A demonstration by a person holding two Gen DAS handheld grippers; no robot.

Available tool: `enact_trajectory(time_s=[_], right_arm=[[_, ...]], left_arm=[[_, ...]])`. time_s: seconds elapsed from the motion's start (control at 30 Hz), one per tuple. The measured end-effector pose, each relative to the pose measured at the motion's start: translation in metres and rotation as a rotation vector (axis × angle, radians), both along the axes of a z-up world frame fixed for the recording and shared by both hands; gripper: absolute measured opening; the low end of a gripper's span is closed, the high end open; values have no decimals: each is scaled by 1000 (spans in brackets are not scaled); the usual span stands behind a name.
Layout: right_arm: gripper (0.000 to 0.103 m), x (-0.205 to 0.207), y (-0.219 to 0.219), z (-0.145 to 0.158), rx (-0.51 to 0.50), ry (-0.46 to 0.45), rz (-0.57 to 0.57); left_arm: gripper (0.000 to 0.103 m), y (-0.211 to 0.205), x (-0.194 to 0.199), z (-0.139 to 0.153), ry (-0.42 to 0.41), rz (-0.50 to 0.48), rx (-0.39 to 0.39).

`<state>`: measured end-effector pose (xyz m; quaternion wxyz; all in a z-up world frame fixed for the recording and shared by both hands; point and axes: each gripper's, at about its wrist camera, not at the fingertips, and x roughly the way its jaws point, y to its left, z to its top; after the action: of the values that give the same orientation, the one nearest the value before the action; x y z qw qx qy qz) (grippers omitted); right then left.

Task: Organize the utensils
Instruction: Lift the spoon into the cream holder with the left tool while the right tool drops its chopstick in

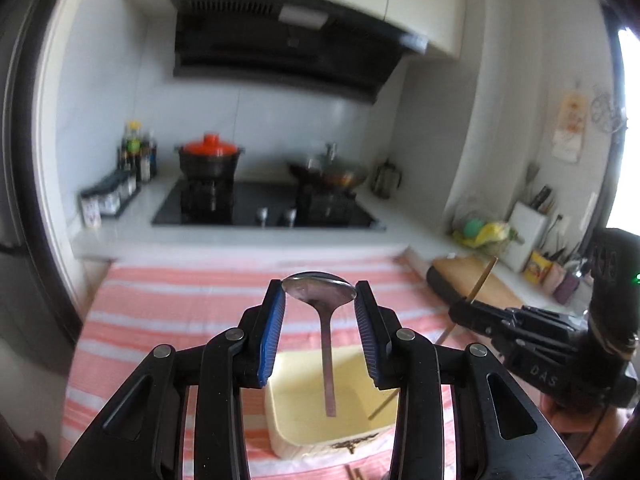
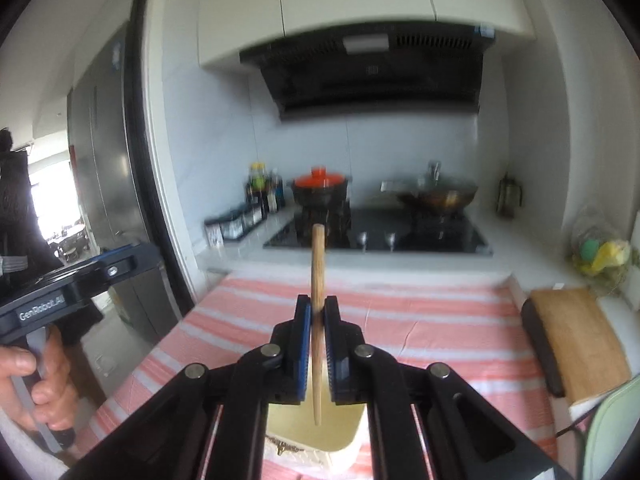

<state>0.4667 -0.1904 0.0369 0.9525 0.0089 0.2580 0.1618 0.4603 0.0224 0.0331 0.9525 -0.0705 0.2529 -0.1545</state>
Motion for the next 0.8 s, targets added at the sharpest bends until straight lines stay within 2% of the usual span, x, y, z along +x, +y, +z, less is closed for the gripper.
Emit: enact_trajectory(time_s=[0.2,0.27,0.33,0.37,0.4,0.47,0.53,0.63,0.8], right_arm=[[8,59,5,-75,23,240,-4],[9,68,3,-93,26,287,-26],[26,71,-1,-102,20,312,-68],[41,66,-3,-101,27,297,-81],[45,58,-6,-98,21,267,-90],[45,38,-8,-96,-31,221,-80],[45,9,-12,-94,-94,173,-55],[53,-44,-22,-99,-170,116,-44],[55,-128,-48,-129,-224,93,-89]], left_arm=[[39,-11,52,-86,249,31,30],[55,-8,52,-101,296,30,17],[66,-4,38,-105,294,19,10],[72,-1,27,-104,283,13,18],[76,3,14,-103,270,4,32],[85,9,-13,-104,263,-21,73],[89,16,-37,-111,282,-41,128],[90,23,-82,-127,344,-81,203],[91,22,-159,-168,386,-81,304]])
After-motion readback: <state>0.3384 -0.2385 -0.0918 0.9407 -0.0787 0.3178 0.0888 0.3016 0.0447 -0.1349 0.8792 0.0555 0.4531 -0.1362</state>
